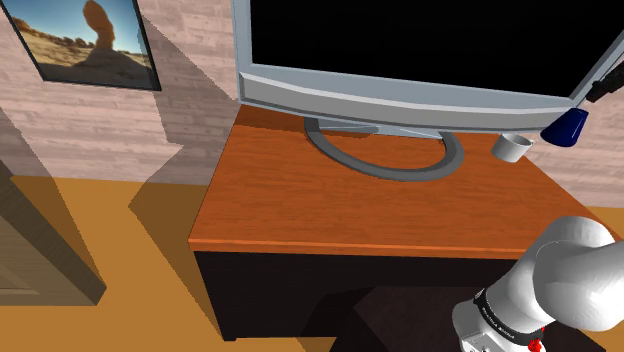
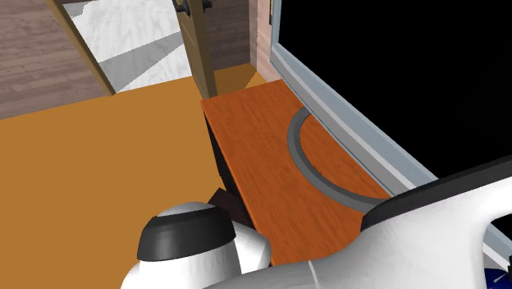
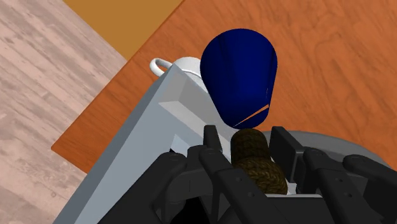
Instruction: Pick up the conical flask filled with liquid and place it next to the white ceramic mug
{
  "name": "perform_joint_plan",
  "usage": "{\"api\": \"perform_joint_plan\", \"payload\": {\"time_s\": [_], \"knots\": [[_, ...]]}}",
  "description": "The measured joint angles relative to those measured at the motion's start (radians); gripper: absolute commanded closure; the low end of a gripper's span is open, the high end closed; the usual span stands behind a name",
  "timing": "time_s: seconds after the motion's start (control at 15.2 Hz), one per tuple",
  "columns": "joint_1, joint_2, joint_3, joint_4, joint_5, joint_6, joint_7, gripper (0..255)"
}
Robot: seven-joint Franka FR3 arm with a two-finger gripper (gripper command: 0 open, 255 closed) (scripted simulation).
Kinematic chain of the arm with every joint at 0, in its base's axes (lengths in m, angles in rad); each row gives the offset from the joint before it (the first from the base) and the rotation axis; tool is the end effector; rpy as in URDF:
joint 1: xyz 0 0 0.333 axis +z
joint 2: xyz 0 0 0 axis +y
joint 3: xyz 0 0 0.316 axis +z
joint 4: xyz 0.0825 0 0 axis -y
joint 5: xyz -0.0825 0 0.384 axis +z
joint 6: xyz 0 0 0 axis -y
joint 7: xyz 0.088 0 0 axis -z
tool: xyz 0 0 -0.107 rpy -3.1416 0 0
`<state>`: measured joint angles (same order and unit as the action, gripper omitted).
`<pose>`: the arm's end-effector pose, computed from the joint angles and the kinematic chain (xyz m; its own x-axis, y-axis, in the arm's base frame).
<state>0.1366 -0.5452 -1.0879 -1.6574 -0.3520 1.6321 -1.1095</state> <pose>0.1282 -0.4976 0.6753 0.9635 0.1570 0.2170 0.1275 -0.9813 0.1440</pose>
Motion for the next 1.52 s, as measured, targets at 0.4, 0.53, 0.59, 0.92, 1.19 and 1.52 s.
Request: {"api": "perform_joint_plan", "payload": {"time_s": [0.4, 0.53, 0.59, 0.92, 1.19, 1.52], "knots": [[-0.034, -0.034, 0.011, -0.104, -0.025, 0.072, 0.012, 255], [-0.041, -0.043, 0.01, -0.133, -0.033, 0.094, 0.014, 255], [-0.051, -0.051, 0.015, -0.153, -0.038, 0.107, 0.017, 255], [-0.066, -0.069, 0.005, -0.231, -0.058, 0.17, 0.024, 255], [-0.073, -0.079, -0.01, -0.286, -0.072, 0.22, 0.028, 255], [-0.08, -0.088, -0.03, -0.35, -0.089, 0.279, 0.033, 255]]}}
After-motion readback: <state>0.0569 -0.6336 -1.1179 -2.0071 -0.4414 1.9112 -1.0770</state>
